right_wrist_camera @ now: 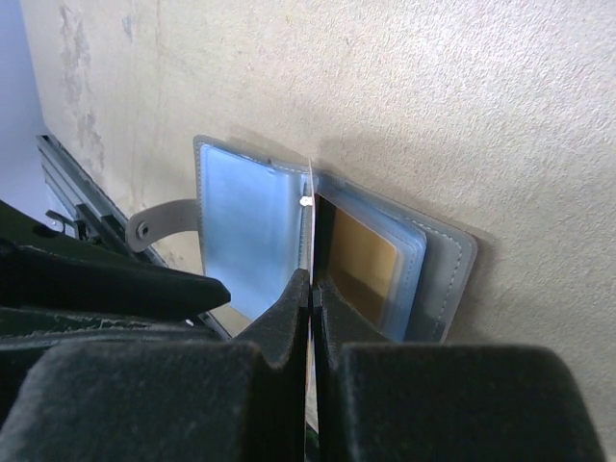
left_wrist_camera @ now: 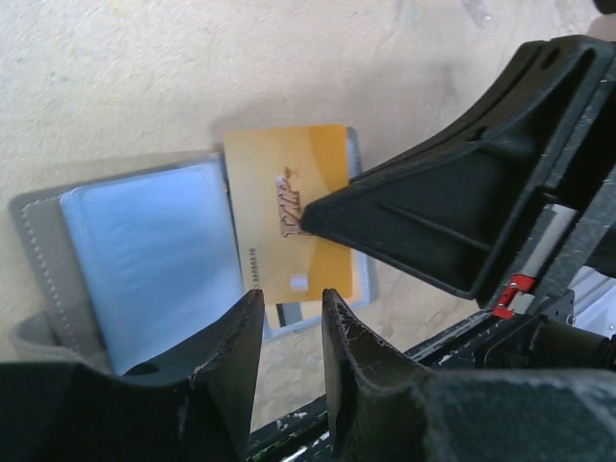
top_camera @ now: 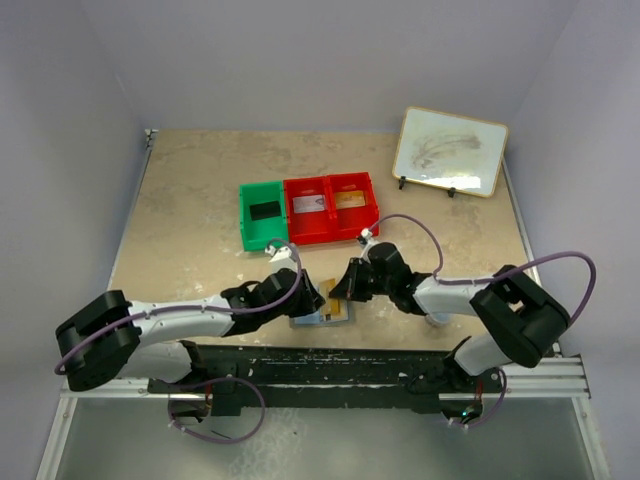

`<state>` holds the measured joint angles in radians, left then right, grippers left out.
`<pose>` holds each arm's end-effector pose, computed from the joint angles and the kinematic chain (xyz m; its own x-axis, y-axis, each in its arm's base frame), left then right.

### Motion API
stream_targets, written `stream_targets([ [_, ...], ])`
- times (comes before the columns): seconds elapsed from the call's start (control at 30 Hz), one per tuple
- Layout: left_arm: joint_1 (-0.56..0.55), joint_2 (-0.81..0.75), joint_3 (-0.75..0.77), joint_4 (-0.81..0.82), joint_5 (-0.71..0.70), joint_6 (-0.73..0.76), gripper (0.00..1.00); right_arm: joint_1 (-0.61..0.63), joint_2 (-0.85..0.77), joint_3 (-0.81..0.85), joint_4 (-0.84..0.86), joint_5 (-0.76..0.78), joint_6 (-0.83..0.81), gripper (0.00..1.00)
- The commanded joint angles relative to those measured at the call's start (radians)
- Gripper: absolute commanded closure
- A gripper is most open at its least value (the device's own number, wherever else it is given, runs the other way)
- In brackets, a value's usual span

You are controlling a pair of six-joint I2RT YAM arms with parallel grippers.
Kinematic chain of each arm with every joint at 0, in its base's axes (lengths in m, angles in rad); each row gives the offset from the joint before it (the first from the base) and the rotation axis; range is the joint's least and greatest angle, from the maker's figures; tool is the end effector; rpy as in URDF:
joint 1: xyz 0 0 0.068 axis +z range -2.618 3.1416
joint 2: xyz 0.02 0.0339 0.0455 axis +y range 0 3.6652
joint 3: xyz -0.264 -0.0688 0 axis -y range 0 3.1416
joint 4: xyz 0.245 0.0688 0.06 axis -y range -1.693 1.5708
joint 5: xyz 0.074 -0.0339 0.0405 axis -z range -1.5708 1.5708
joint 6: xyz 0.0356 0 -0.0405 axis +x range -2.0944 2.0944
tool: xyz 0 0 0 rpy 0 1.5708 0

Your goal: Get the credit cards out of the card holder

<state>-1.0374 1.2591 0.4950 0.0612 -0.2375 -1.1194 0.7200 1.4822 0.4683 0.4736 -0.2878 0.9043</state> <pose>0.1294 -0.2027 0.1684 -0.8143 -0.3410 -0.4697 0.0295 0.7839 -0.6202 0.1962 0.1855 0.1446 -0.8799 0.2308 -0.4154 -0.2001 0.6130 0.7643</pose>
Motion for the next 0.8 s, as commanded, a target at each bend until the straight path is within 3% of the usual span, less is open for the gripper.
stream_targets([
  [0.0,-0.007,0.018,0.066,0.077,0.017,0.055,0.71,0.002,-0.034,0.033,-0.021,0.022,-0.027,1.00],
  [0.13,-0.007,0.119,0.103,-0.037,-0.052,0.026,0.79,0.003,-0.088,0.024,-0.075,0.053,-0.022,1.00],
  [0.27,-0.007,0.185,0.034,-0.053,-0.098,-0.059,0.91,0.003,-0.180,0.011,-0.143,0.118,-0.004,1.00],
  [0.5,-0.009,0.179,-0.089,-0.004,-0.092,-0.105,0.96,0.001,-0.302,0.036,-0.242,0.195,-0.036,1.00],
  [0.77,-0.012,0.105,-0.020,-0.039,-0.086,-0.039,0.96,0.002,-0.387,0.069,-0.257,0.267,-0.091,1.00],
])
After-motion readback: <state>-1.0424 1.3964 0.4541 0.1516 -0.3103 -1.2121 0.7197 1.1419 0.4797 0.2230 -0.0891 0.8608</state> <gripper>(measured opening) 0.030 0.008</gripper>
